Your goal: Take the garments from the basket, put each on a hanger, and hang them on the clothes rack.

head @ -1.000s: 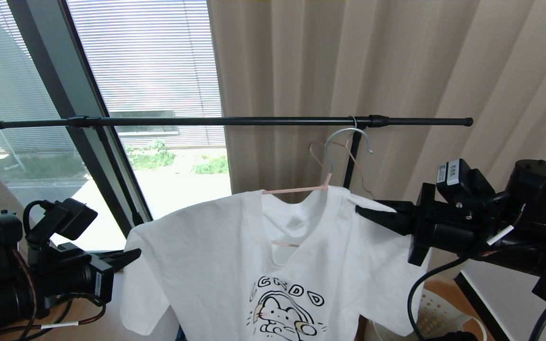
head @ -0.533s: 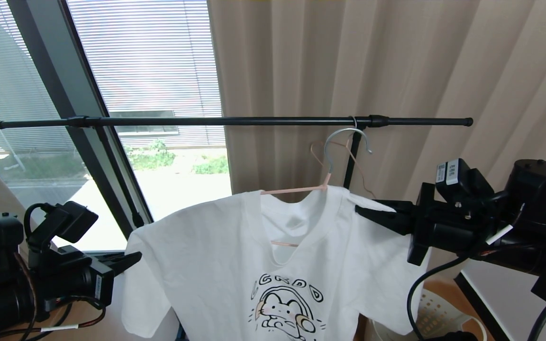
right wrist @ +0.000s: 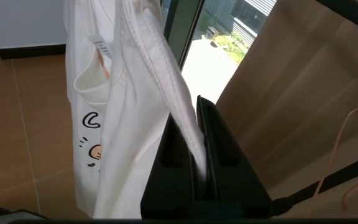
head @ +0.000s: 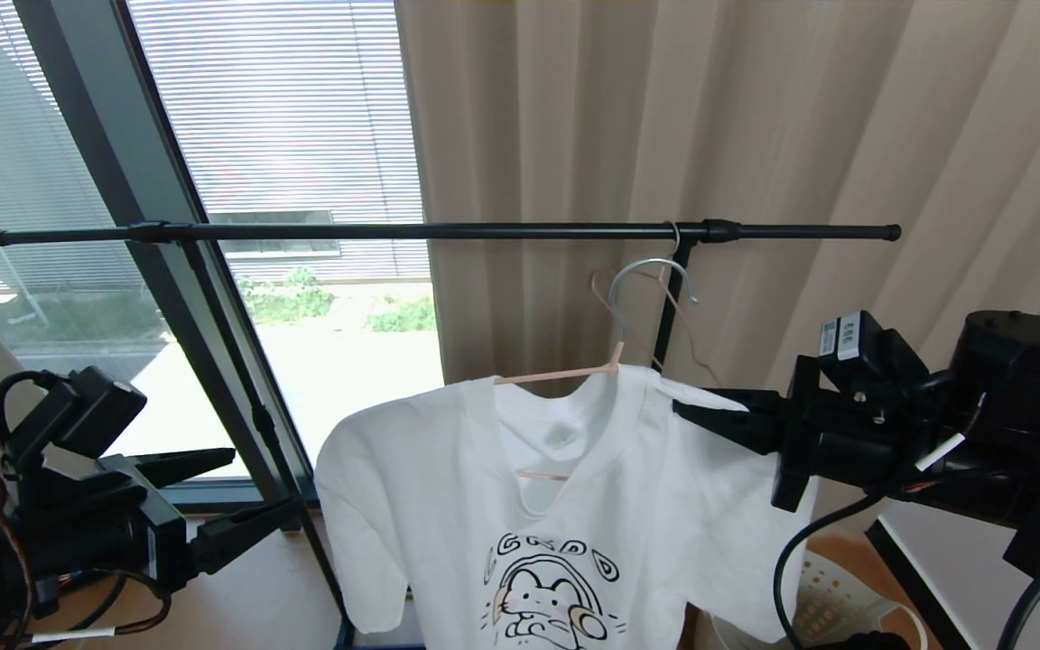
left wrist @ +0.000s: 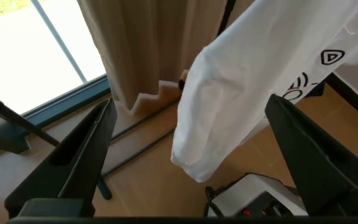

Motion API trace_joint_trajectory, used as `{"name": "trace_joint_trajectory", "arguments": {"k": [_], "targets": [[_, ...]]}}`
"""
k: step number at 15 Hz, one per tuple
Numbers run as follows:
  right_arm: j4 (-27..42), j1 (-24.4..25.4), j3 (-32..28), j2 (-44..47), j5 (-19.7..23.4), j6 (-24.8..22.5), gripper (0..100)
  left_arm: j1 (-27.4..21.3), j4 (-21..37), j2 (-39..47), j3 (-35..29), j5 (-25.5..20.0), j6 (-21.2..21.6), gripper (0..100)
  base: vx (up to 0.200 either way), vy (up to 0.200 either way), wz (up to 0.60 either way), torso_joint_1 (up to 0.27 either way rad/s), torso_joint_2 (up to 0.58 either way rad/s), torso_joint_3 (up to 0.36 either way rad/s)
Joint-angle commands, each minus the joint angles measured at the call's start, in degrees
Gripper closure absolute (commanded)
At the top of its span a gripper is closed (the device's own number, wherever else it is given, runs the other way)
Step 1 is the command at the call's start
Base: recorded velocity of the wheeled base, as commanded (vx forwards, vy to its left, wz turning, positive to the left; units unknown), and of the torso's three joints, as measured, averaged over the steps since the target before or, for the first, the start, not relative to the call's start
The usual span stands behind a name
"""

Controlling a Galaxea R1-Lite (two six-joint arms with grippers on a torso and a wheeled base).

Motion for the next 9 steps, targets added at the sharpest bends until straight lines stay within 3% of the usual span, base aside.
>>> {"name": "trace_joint_trajectory", "arguments": {"k": [1,2,3,6,7,9], "targets": [[0.1,0.1,0.2,0.4,0.0,-0.8,100,-1.8,12.1,-5.9,-10.1,-0.6,-0.1,0,0.0,0.0,0.0,0.0,0.0,0.0],[0.1,0.2,0.2,0.4,0.0,-1.2,100,-3.1,17.6,-6.6,-14.0,-0.6,0.0,0,0.0,0.0,0.0,0.0,0.0,0.0],[0.1,0.5,0.4,0.4,0.1,-1.6,100,-6.1,27.3,-6.8,-22.9,-0.4,0.1,0,0.0,0.0,0.0,0.0,0.0,0.0],[0.1,1.7,0.9,0.4,0.0,-1.7,100,-12.6,36.3,-4.2,-33.7,-0.3,1.5,0,0.0,0.0,0.0,0.0,0.0,0.0],[0.1,2.1,1.0,0.4,0.1,-2.5,100,-14.7,41.5,-2.3,-37.5,-0.2,4.7,0,0.0,0.0,0.0,0.0,0.0,0.0],[0.1,2.3,1.0,0.4,0.1,-3.3,100,-18.1,45.9,0.9,-41.0,0.2,9.4,0,0.0,0.0,0.0,0.0,0.0,0.0]]}}
